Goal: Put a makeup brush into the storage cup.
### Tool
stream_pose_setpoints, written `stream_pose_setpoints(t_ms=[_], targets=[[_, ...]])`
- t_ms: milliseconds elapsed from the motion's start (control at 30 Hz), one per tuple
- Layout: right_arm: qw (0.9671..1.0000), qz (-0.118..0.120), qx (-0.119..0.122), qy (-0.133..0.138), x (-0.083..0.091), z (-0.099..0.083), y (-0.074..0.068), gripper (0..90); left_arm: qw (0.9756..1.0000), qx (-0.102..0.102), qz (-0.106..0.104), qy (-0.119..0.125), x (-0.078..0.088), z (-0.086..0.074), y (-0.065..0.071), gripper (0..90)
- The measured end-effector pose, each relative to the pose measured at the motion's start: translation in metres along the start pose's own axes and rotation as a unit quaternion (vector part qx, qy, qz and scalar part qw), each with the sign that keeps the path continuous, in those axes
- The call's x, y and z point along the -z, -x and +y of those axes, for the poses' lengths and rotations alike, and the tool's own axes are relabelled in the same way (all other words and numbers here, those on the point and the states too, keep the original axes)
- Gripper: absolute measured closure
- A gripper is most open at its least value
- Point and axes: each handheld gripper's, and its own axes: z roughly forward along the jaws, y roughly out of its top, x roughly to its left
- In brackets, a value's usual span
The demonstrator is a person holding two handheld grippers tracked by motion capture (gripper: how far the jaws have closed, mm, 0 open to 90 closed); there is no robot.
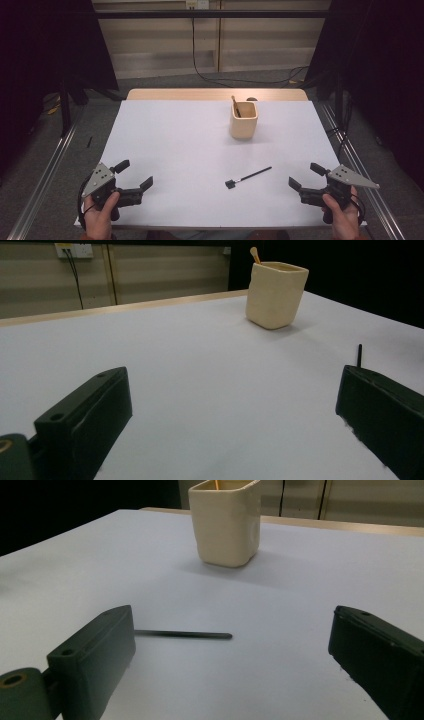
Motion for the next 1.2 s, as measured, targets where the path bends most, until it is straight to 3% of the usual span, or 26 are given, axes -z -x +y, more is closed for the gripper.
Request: stream_pose_setpoints(t_ms=[700,933,1033,1200], targets=[[0.9997,0.02,-0.006,0.011,0.0,0.004,0.0,2.1,1.0,0.001,-0.007,0.003,-0.002,0.001,0.001,1.5],[0.9994,0.024,-0.003,0.023,-0.001,0.007,0.002,2.0,1.0,-0.004,-0.006,0.005,-0.001,0.002,0.003,1.5],[0.9991,0.033,0.014,0.024,-0.004,0.011,0.0,2.5,1.0,-0.004,-0.008,0.002,-0.002,0.002,0.004,1.5],[0.9983,0.045,0.015,0.033,-0.014,0.022,-0.001,2.3,0.9999,-0.006,-0.009,0.001,-0.002,0.002,0.003,1.5]])
